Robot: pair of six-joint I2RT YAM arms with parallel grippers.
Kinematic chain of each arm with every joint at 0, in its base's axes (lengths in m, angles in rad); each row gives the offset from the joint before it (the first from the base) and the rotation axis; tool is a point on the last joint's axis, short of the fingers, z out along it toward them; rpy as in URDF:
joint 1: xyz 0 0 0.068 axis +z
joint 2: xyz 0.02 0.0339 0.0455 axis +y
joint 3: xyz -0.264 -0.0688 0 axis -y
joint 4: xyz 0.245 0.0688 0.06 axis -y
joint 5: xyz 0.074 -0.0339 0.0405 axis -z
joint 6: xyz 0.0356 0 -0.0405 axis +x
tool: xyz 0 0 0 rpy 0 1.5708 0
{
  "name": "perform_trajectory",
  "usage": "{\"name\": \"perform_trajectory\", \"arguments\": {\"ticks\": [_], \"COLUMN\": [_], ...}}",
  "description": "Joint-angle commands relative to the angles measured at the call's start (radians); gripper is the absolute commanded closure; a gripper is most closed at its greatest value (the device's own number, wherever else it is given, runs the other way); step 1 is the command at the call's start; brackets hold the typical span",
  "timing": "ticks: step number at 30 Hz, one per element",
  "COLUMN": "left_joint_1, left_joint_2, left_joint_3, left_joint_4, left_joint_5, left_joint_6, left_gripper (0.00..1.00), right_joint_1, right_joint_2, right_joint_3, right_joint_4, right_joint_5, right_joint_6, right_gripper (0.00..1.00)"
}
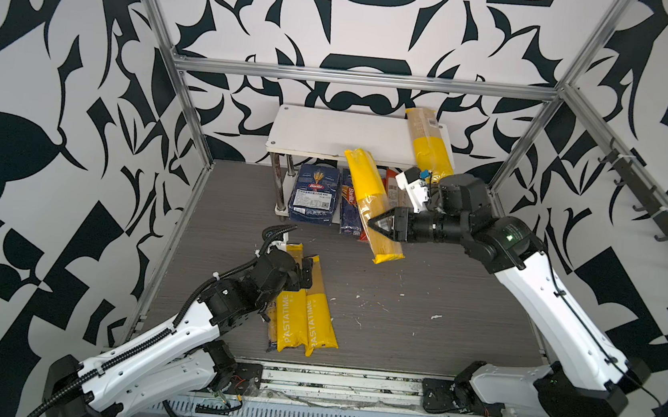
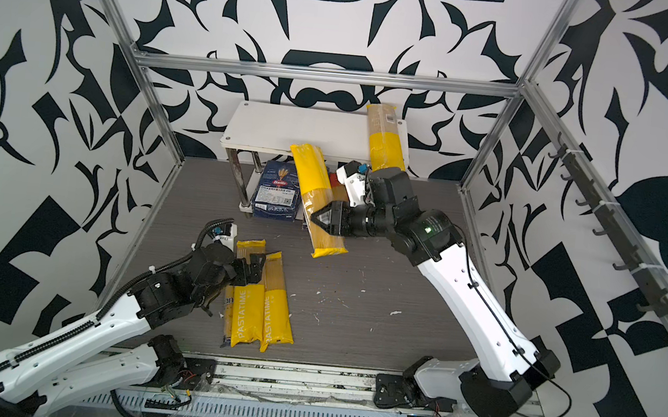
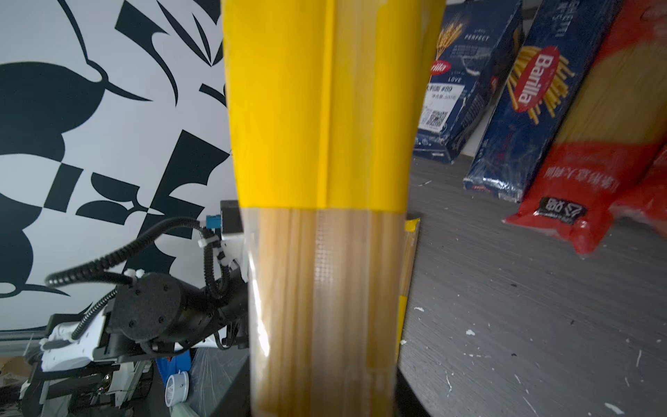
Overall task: Place and organize the pasta boxes and bags onto the shelf
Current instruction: 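Lift the yellow bag with the right gripper up toward the top shelf, then lower the yellow bag onto the top shelf beside the other yellow bag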
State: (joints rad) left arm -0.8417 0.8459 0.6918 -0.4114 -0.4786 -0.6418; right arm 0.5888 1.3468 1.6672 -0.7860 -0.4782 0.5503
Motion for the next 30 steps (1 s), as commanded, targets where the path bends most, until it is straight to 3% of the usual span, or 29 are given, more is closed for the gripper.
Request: {"name": "perform_trajectory", "arguments": {"ticks": [1, 11, 19, 30], "left_joint_1": [0.004, 0.013, 0.029, 0.07], "left_joint_2": [0.001, 0.007, 0.013, 0.001], "left_joint_3": [0.031, 0.05, 0.05, 0.037], "left_joint_4": [0.015, 0.017, 0.008, 0.01], "left_joint_5": [-0.01, -0.023, -0.024, -0.002], "left_joint_6": [0.017, 0.052, 0.071, 0.079], "left_gripper": [0.01, 0.01, 0.01, 0.01], "right_joint_1": [-0.052, -0.212, -0.289, -0.343], "right_joint_2": [0.025, 0.346, 0.69, 0.716], "right_joint_3": [0.176, 0.631, 1.146, 1.086], "right_joint_4": [0.123, 0.056, -0.079, -0.042], "right_joint_5": [-0.067, -0.129, -0.112, -0.031], "right_joint_6": [-0.069, -0.108, -0.118, -0.139], "right_gripper": [1.0, 1.0, 1.0, 1.0]}}
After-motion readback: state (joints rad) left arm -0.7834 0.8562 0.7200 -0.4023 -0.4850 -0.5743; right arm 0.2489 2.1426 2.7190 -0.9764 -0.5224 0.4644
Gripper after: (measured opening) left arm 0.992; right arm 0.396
